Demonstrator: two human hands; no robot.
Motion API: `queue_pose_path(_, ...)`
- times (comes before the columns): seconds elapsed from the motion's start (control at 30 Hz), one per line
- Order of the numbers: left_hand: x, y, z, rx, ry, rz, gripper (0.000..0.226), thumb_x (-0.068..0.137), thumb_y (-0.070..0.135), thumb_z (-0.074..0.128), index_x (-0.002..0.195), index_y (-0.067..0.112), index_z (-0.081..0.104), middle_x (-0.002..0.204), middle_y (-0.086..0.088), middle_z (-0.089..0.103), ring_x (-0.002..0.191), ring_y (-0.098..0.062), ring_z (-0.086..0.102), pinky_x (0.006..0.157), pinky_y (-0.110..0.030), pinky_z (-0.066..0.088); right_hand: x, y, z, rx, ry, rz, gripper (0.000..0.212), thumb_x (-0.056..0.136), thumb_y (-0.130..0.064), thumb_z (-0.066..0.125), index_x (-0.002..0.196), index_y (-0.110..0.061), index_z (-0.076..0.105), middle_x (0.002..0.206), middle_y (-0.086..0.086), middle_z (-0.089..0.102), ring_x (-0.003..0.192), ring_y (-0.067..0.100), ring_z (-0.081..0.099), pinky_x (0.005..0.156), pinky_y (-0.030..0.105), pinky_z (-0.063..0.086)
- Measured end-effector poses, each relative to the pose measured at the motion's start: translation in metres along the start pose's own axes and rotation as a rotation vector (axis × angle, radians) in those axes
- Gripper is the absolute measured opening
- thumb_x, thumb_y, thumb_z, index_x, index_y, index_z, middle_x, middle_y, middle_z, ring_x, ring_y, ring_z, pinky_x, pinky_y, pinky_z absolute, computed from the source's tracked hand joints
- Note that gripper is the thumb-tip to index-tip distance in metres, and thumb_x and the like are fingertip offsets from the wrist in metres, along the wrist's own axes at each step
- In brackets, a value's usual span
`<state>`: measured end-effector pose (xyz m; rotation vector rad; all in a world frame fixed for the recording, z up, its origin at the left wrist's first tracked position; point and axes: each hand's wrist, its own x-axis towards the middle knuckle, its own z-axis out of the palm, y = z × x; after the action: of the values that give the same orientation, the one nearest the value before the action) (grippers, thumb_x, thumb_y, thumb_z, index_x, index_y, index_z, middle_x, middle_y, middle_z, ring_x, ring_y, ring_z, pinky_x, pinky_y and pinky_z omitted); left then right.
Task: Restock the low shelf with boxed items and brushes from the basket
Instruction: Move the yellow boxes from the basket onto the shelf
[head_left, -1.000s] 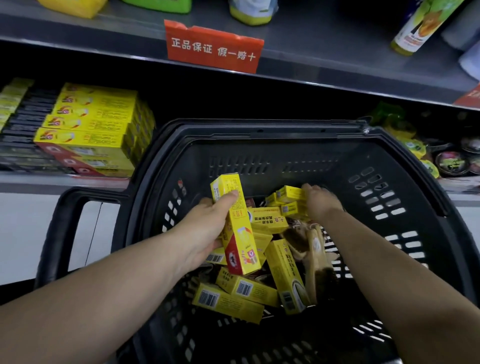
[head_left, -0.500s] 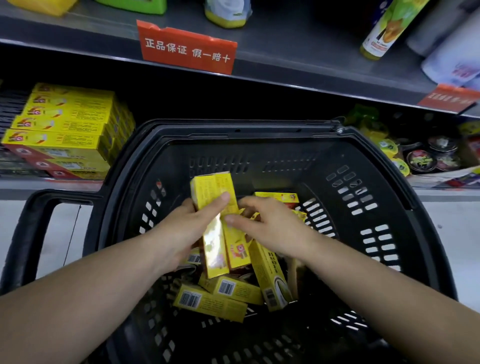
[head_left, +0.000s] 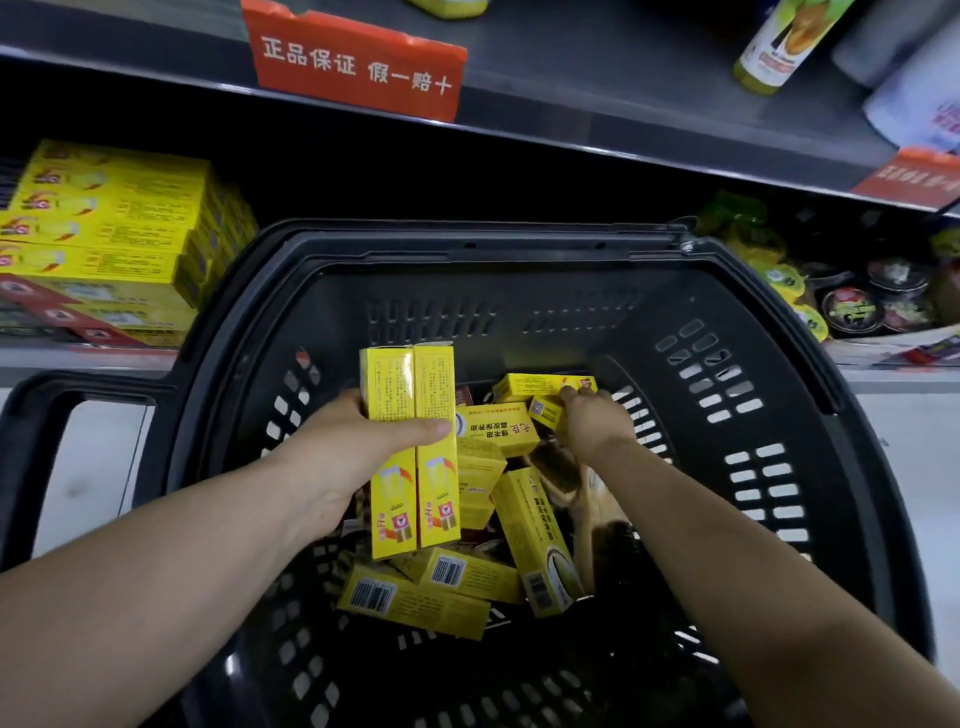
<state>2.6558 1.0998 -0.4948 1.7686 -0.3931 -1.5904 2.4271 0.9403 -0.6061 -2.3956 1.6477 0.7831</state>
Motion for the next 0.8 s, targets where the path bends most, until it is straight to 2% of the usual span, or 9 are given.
queue_pose_path(0.13,0.001,-0.001,0.0,-0.035,-0.012,0.003,0.052,0.07,0.023,0.08,0.117,0.021,0.06,0.1,0.0,0.071,0.088,-0.015,0.065,0.065,-0.027,0.045,-0.015,-0.005,-0.032,-0.009,0.071,-0.154,0.043,0.078,-0.036,0.068,0.115,-0.017,0.056,0.11,0.006,0.06,0.101,0.027,0.058,0.078,0.032,0.044)
queue_pose_path(0.27,-0.002,0.001,0.002,-0.062,-0.01,0.021,0.057,0.068,0.026,0.081,0.12,0.021,0.057,0.098,0.001,0.07,0.083,-0.013,0.065,0.057,-0.024,0.042,-0.058,-0.023,-0.096,0.295,0.181,-0.311,0.025,0.064,-0.042,0.07,0.072,-0.027,0.051,0.064,-0.01,0.052,0.066,0.017,0.055,0.055,0.027,0.04)
queue_pose_path(0.33,-0.006,0.003,0.003,-0.093,-0.027,0.046,0.06,0.067,0.025,0.082,0.121,0.019,0.057,0.101,-0.002,0.071,0.087,-0.017,0.067,0.06,-0.026,0.045,-0.083,-0.034,-0.126,0.534,0.19,-0.351,0.028,0.058,-0.042,0.067,0.064,-0.021,0.049,0.054,-0.008,0.051,0.054,0.008,0.05,0.049,0.026,0.041)
queue_pose_path(0.4,-0.013,0.008,0.002,-0.122,-0.056,0.077,0.06,0.066,0.026,0.082,0.12,0.019,0.058,0.101,-0.003,0.072,0.089,-0.02,0.069,0.063,-0.028,0.049,-0.1,-0.045,-0.148,0.782,0.162,-0.378,0.022,0.063,-0.036,0.071,0.066,-0.019,0.057,0.054,-0.013,0.058,0.05,0.001,0.053,0.049,0.017,0.044)
queue_pose_path(0.47,-0.022,0.016,-0.002,-0.125,-0.095,0.104,0.06,0.062,0.03,0.082,0.117,0.022,0.06,0.099,-0.003,0.073,0.089,-0.021,0.07,0.066,-0.032,0.053,-0.11,-0.053,-0.165,0.958,0.12,-0.385,0.016,0.071,-0.033,0.074,0.075,-0.021,0.063,0.066,-0.013,0.067,0.061,0.0,0.063,0.06,0.016,0.051)
queue_pose_path(0.57,-0.038,0.027,-0.018,-0.104,-0.19,0.136,0.063,0.054,0.037,0.08,0.114,0.024,0.063,0.099,-0.003,0.074,0.093,-0.024,0.069,0.081,-0.041,0.054,-0.118,-0.067,-0.182,1.011,0.067,-0.352,0.056,0.069,-0.054,0.071,0.109,-0.019,0.056,0.103,-0.002,0.068,0.094,0.014,0.066,0.085,0.032,0.053)
queue_pose_path(0.63,-0.05,0.033,-0.034,-0.1,-0.257,0.15,0.062,0.053,0.037,0.078,0.112,0.021,0.065,0.097,-0.005,0.075,0.09,-0.025,0.071,0.075,-0.037,0.055,-0.122,-0.079,-0.192,0.998,0.003,-0.342,0.069,0.068,-0.067,0.064,0.122,-0.029,0.044,0.116,-0.006,0.061,0.106,0.011,0.059,0.093,0.033,0.047)
queue_pose_path(0.73,-0.065,0.041,-0.063,-0.111,-0.297,0.155,0.054,0.056,0.032,0.076,0.107,0.016,0.068,0.096,-0.009,0.075,0.089,-0.025,0.072,0.078,-0.039,0.054,-0.128,-0.106,-0.208,1.023,-0.09,-0.396,0.035,0.08,-0.067,0.05,0.109,-0.051,0.042,0.104,-0.019,0.066,0.098,-0.006,0.057,0.087,0.015,0.044)
queue_pose_path(0.8,-0.074,0.047,-0.084,-0.145,-0.275,0.155,0.05,0.058,0.029,0.075,0.105,0.015,0.069,0.098,-0.01,0.074,0.091,-0.026,0.071,0.083,-0.042,0.054,-0.128,-0.127,-0.217,1.057,-0.135,-0.426,0.031,0.085,-0.064,0.047,0.111,-0.048,0.049,0.1,-0.016,0.069,0.095,-0.005,0.061,0.082,0.013,0.046)
